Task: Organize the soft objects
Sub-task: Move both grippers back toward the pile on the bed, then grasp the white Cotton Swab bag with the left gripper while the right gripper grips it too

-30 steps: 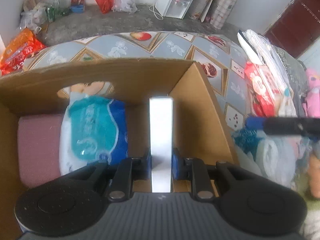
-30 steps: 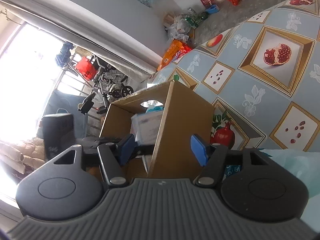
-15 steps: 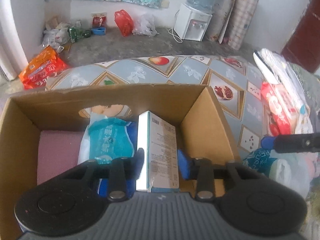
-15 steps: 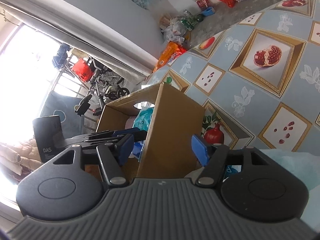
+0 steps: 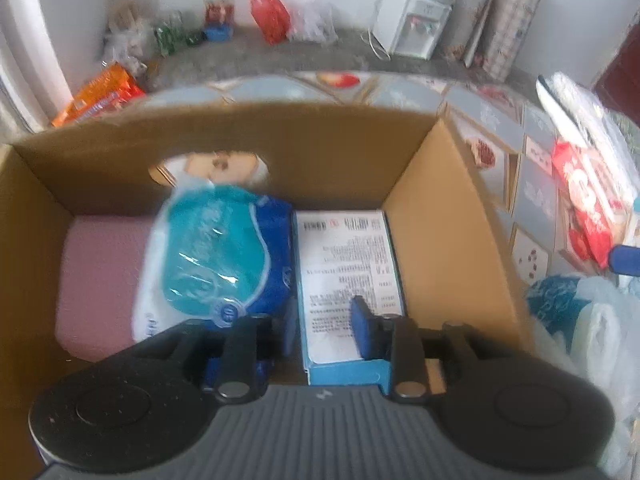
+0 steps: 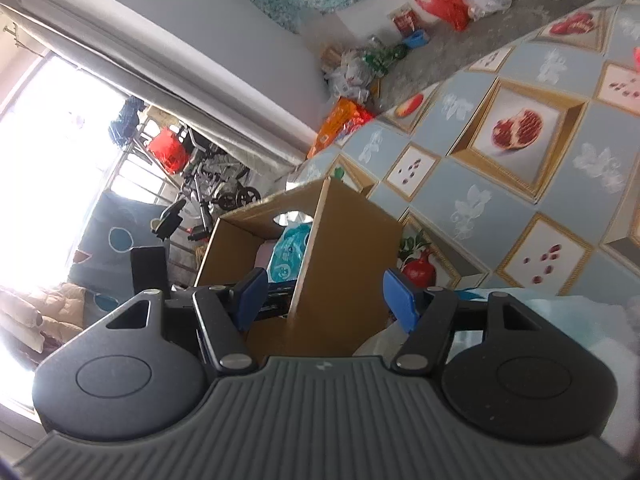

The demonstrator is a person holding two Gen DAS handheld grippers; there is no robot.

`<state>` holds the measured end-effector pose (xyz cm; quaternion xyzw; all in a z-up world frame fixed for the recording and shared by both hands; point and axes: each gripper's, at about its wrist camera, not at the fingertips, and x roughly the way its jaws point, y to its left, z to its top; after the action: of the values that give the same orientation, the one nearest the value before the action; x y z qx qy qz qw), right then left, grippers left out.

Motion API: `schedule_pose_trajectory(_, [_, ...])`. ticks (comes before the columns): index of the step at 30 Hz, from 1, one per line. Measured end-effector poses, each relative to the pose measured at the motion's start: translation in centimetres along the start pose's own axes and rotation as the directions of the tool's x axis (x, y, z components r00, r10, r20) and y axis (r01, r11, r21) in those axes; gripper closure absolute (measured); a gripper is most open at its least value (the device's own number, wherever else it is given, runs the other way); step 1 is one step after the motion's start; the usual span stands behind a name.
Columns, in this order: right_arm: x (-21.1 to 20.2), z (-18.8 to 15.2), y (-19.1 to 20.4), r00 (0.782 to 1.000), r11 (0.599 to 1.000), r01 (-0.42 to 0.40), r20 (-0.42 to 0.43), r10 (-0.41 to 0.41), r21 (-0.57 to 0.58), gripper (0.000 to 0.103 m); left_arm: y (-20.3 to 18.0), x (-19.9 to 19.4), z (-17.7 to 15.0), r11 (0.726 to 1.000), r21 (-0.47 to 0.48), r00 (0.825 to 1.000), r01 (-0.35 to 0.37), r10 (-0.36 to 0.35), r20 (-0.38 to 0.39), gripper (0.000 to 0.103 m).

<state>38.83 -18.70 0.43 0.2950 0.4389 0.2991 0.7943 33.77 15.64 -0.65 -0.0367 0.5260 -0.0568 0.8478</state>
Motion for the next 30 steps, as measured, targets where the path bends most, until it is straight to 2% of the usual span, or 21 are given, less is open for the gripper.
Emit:
schedule_pose_trajectory(1, [-0.8, 0.1, 0.0, 1.0, 1.0, 0.001, 0.012, -0.001, -0.004, 0.039, 0.2, -0.8, 0.0, 1.0, -0.014, 1.0, -0.007, 0.007, 0.017, 0.051])
schedule_pose_trajectory(3, [-2.4, 0.2, 0.1, 0.999, 1.0, 0.006, 0.033, -0.005, -0.012, 0.036, 0.4, -2.8, -0.3, 0.999, -0.045, 0.998, -0.02, 0.023, 0.062, 0.04])
schedule_pose_trajectory(5, [-4.4, 0.1, 0.3, 0.999, 0.999, 0.017, 0.052, -0.015, -0.03, 0.031, 0.2, -5.1, -0.6, 0.997, -0.066, 0.992, -0.038, 0.046, 0.121, 0.034])
schedule_pose_trajectory(6, [-5.4, 0.1, 0.5, 0.998, 0.999, 0.024, 0.062, -0.022, -0.044, 0.029, 0.0, -6.3, -0.8, 0.996, -0.072, 0.988, -0.044, 0.055, 0.146, 0.026])
schedule_pose_trajectory(10, [-10.3, -0.4, 1.0, 0.993, 0.992, 0.068, 0.107, -0.057, -0.102, 0.02, -1.8, -10.9, -1.5, 0.995, -0.094, 0.969, -0.017, 0.04, 0.244, 0.02])
schedule_pose_trajectory(13, [-14.5, -0.9, 0.7, 0.983, 0.985, 0.115, 0.156, -0.094, -0.127, 0.017, -4.1, -14.1, -2.0, 0.994, -0.105, 0.946, 0.022, 0.013, 0.324, 0.014])
schedule_pose_trajectory(17, [-19.4, -1.6, -0.8, 0.962, 0.977, 0.177, 0.233, -0.146, -0.12, 0.014, -9.3, -17.0, -2.2, 0.997, -0.013, 0.917, 0.072, -0.061, 0.394, 0.007])
schedule_pose_trajectory(20, [-22.1, -2.1, -3.1, 0.946, 0.973, 0.214, 0.266, -0.185, -0.082, 0.014, -14.2, -16.6, -2.2, 0.991, 0.093, 0.916, 0.099, -0.127, 0.38, 0.003])
schedule_pose_trajectory(23, [-23.7, -2.5, -5.9, 0.934, 0.97, 0.242, 0.281, -0.223, -0.036, 0.014, -19.7, -14.6, -2.2, 0.975, 0.195, 0.934, 0.106, -0.165, 0.318, 0.003])
schedule_pose_trajectory(27, [-24.0, -2.6, -9.6, 0.923, 0.963, 0.27, 0.284, -0.26, 0.005, 0.014, -26.9, -10.8, -2.2, 0.939, 0.322, 0.953, 0.122, -0.202, 0.227, 0.003])
schedule_pose_trajectory(30, [-23.5, -2.0, -12.3, 0.917, 0.957, 0.29, 0.281, -0.284, 0.021, 0.015, -31.5, -7.6, -2.1, 0.907, 0.402, 0.965, 0.121, -0.203, 0.166, 0.003])
